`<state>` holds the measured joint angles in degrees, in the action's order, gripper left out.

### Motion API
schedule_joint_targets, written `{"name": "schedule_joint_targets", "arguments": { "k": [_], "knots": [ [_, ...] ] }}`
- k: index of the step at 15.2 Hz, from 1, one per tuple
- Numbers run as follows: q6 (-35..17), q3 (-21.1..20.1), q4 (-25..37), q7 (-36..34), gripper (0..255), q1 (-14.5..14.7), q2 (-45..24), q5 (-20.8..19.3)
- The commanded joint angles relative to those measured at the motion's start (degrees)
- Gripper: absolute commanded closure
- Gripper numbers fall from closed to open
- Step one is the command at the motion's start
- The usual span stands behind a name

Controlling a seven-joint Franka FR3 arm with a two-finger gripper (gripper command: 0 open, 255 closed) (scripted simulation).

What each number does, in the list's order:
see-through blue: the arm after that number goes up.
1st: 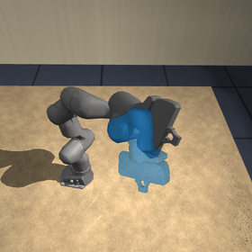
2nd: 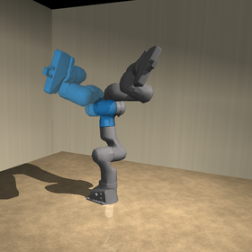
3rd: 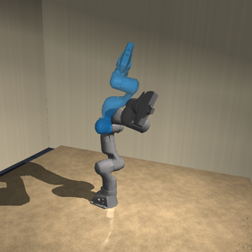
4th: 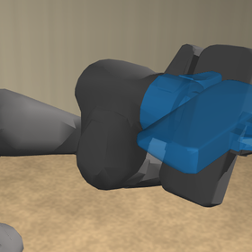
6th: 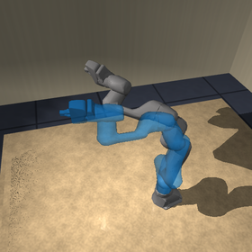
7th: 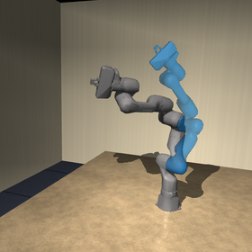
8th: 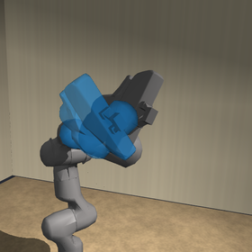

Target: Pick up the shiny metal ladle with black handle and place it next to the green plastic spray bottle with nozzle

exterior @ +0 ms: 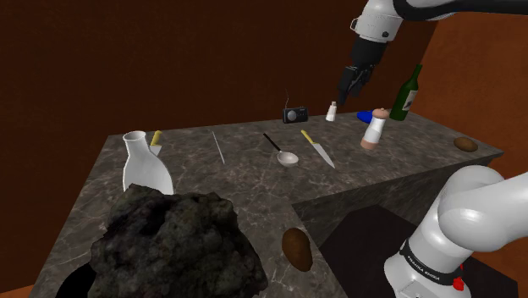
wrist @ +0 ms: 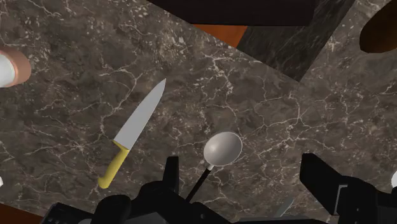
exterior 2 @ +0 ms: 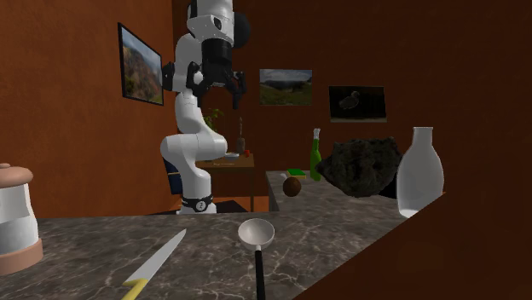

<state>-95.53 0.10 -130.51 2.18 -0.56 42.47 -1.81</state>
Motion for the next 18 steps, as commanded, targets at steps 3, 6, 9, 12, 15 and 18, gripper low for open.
{"name": "schedule_joint_targets", "arguments": {
  "k": [3,6,9,12,15,18],
  "knots": [
    [-3.75,-0.33,-1.18,-1.93,0,-0.44,-2.58,0.54],
    [-9.29,-0.79,-2.36,-4.73,0,-1.07,-6.96,1.28],
    [-14.69,-1.18,-2.82,-7.43,0,-1.67,-11.88,1.95],
    [-19.84,-1.51,-2.56,-10.03,0,-2.24,-17.26,2.55],
    [-24.67,-1.74,-1.6,-12.53,0,-2.77,-23.0,3.09],
    [-29.1,-1.87,0.05,-14.93,0,-3.25,-29.02,3.59]
  ]
}}
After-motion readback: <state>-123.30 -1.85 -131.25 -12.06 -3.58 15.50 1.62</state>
